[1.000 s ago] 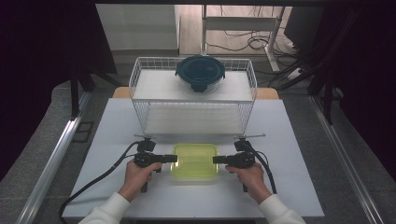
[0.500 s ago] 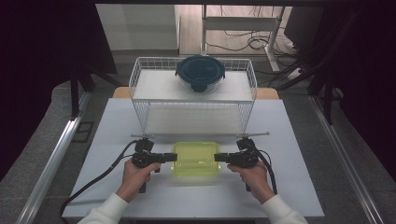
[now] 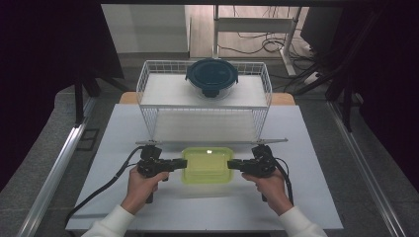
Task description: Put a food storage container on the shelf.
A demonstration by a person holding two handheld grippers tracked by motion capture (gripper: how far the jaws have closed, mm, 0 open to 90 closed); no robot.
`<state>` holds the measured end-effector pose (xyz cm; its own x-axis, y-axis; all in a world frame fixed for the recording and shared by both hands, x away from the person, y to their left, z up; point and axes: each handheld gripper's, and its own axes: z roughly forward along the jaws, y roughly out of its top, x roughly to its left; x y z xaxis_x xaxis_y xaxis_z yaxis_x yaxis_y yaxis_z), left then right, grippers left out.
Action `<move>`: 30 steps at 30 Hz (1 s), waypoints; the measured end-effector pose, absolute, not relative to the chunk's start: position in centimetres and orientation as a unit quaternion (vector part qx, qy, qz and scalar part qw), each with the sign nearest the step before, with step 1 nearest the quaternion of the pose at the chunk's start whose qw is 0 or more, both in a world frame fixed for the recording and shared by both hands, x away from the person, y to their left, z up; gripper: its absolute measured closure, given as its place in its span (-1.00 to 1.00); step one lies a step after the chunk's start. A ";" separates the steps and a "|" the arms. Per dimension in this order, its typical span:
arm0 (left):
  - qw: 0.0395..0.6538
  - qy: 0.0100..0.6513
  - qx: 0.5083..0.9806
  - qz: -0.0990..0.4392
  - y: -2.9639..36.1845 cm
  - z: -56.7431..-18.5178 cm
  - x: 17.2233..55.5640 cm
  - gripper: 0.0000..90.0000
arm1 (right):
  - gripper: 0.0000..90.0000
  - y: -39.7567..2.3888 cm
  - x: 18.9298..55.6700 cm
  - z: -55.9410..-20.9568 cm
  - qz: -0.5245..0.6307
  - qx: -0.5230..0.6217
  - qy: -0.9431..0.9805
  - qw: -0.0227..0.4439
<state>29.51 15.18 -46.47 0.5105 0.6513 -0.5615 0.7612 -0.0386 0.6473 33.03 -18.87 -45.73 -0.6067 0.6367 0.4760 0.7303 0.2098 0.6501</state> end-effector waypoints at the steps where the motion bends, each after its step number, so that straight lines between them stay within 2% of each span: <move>1: 0.489 0.492 0.718 -0.056 15.2 -46.5 29.5 0.78 | 0.74 -18.9 33.0 -45.6 -0.451 -0.439 -0.775 0.052; 17: 0.511 0.467 0.720 -0.037 15.4 -43.8 29.3 0.78 | 0.74 -19.1 32.6 -43.0 -0.479 -0.409 -0.777 0.021; 26: 0.535 0.455 0.710 -0.039 16.4 -41.6 30.0 0.77 | 0.73 -18.8 33.0 -40.4 -0.497 -0.388 -0.776 0.009; 30: 0.539 0.445 0.715 -0.024 16.5 -39.8 30.3 0.77 | 0.73 -18.6 33.2 -38.7 -0.503 -0.375 -0.779 -0.003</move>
<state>30.27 16.50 -39.77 0.6034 0.6102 -0.5133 0.6610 -0.0227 0.7501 33.23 -18.62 -38.72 -0.7191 0.5866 0.3726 0.5807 0.2126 0.7859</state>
